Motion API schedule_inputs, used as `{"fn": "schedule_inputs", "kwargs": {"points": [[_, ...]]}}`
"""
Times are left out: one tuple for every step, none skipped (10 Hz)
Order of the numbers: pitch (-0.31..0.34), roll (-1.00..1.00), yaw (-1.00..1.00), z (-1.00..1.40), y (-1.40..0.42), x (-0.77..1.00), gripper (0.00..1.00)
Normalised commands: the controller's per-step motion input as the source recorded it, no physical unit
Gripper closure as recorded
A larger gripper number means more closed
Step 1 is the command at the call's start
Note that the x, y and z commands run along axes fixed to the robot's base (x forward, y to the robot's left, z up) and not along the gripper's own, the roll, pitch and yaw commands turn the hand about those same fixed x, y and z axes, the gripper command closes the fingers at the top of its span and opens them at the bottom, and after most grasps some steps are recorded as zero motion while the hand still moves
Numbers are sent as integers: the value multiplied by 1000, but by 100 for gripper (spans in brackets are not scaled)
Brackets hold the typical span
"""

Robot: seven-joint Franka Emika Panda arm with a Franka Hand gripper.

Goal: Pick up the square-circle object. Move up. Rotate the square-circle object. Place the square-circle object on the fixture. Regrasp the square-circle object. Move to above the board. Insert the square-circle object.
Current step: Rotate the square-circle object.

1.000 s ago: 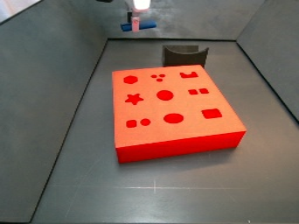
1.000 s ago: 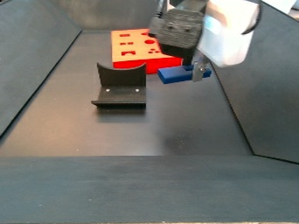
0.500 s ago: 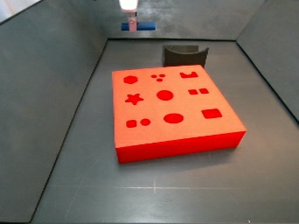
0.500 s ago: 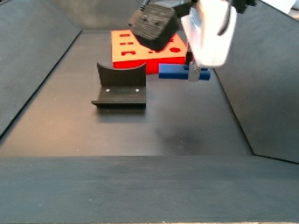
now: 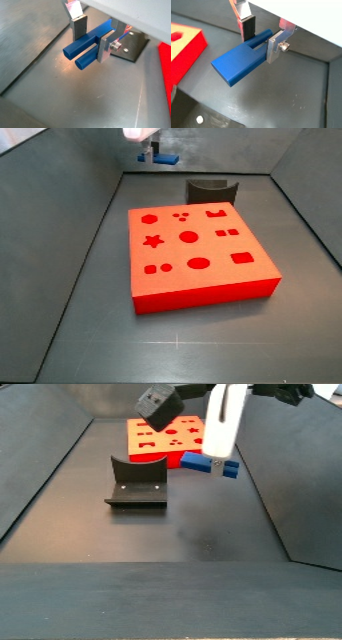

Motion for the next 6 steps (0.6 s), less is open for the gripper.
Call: {"fn": "schedule_inputs", "kwargs": {"points": [[-4, -9, -1000, -8, 15, 8, 100], [-5, -10, -1000, -8, 15, 8, 100], [-5, -11, -1000, -8, 15, 8, 100], [-5, -12, -1000, -8, 15, 8, 100], [-6, -12, -1000, -8, 15, 8, 100], [-6, -14, -1000, -8, 15, 8, 100]]}}
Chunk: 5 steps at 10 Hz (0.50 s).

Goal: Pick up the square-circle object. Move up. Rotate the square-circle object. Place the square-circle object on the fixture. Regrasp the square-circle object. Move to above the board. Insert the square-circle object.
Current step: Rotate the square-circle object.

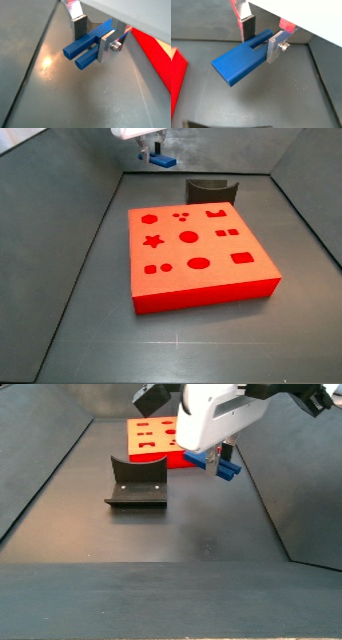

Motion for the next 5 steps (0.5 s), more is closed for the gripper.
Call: {"fn": "schedule_inputs", "kwargs": {"points": [[-6, -14, -1000, -8, 16, 8, 100], [-7, -16, -1000, -8, 16, 8, 100], [-8, -17, -1000, -8, 16, 8, 100], [-9, -20, -1000, -8, 16, 8, 100], [-9, -21, -1000, -8, 16, 7, 100]]}}
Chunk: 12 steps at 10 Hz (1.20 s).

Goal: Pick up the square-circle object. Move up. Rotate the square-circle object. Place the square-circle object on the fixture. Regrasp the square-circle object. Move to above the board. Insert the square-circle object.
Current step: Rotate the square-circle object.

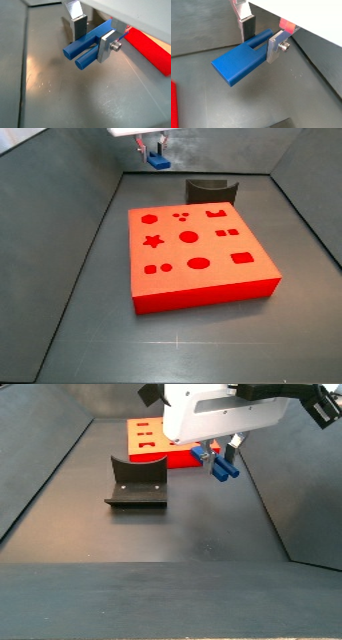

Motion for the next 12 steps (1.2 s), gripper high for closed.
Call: {"fn": "schedule_inputs", "kwargs": {"points": [[-11, -25, -1000, -8, 16, 7, 100], [-13, -29, -1000, -8, 16, 7, 100], [-16, -36, -1000, -8, 17, 7, 100], [-18, -41, -1000, -8, 17, 7, 100], [-20, -46, -786, -8, 17, 7, 100], [-20, -46, -501, -8, 17, 7, 100], [-20, -46, -338, -8, 17, 7, 100], [-20, -46, -230, -8, 17, 7, 100], [0, 0, 0, -1000, 0, 0, 100], [-9, 1, 31, -1000, 1, 7, 100], [-26, -6, 33, -1000, 0, 19, 100], [-29, -25, 31, -1000, -2, 24, 100]]}}
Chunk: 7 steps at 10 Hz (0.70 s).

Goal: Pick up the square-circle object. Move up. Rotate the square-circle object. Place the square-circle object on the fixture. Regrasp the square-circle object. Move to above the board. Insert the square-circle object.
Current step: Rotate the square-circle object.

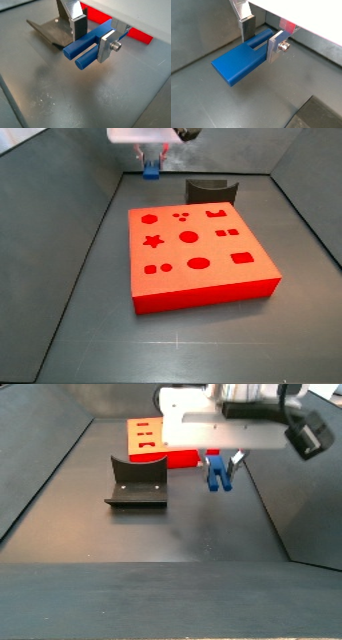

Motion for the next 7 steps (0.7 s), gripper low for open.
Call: {"fn": "schedule_inputs", "kwargs": {"points": [[-32, -41, 24, -1000, 2, 32, 100], [-33, -55, 19, -1000, 2, 42, 100], [-33, -70, 17, -879, 3, 48, 100], [-34, -89, 16, -706, 6, 47, 100], [-42, -100, 16, -585, 6, 44, 100], [-49, -110, 17, -469, 7, 41, 100], [-51, -120, 17, -360, 10, 38, 100]]}}
